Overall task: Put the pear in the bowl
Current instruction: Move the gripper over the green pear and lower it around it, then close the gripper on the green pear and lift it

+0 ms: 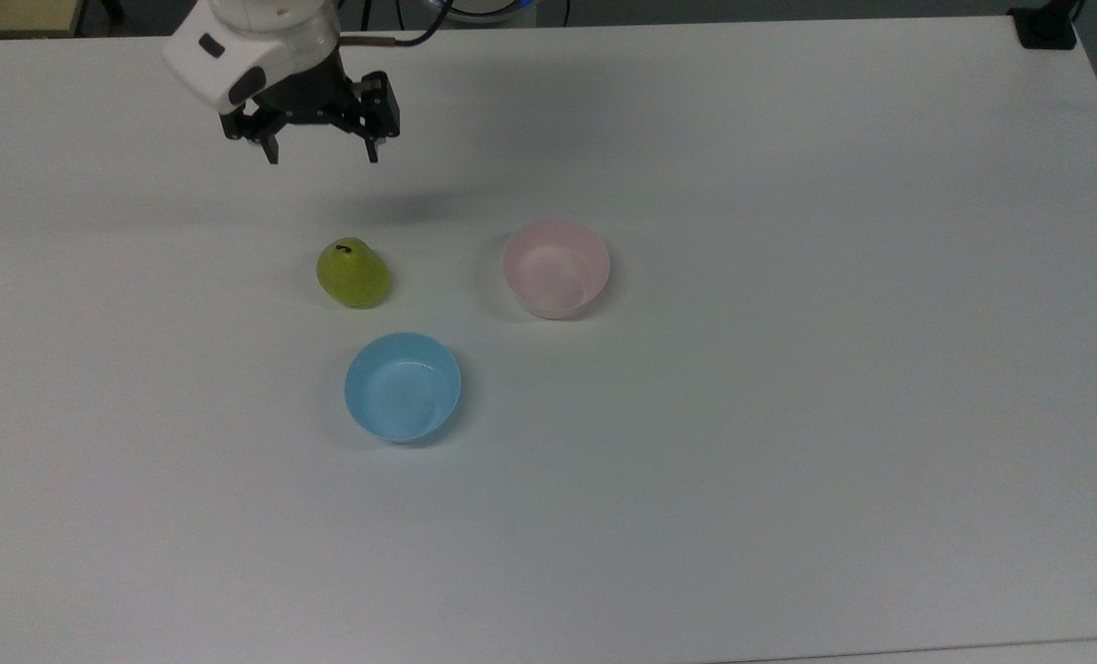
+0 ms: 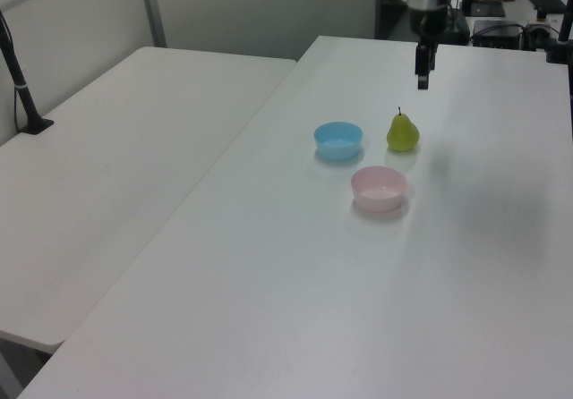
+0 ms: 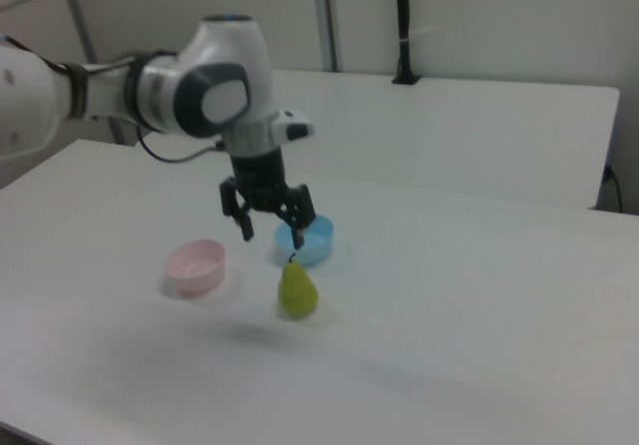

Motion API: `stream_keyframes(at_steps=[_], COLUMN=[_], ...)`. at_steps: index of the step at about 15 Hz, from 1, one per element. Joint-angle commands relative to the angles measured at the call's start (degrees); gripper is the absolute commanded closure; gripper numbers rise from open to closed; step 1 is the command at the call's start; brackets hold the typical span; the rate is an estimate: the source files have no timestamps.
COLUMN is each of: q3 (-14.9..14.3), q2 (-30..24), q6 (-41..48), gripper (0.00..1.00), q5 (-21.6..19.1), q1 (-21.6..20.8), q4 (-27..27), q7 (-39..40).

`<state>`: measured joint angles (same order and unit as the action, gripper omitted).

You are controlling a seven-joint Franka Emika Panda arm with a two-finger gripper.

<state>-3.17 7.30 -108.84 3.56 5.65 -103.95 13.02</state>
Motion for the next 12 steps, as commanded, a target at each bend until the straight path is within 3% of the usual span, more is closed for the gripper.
stream_keyframes(at_steps=[1,10,12], q3=[0.1,0.4,0.4], q2=[4.9,11.9,13.2], q6=[-5.8,-15.2,-16.7], gripper=[0.00,0.00,0.13], q5=[0.7,2.6,2.8], q1=[0.4,-0.9,-1.6], q4=[-1.0,-2.6,-2.7], q7=[1.8,1.8,1.7])
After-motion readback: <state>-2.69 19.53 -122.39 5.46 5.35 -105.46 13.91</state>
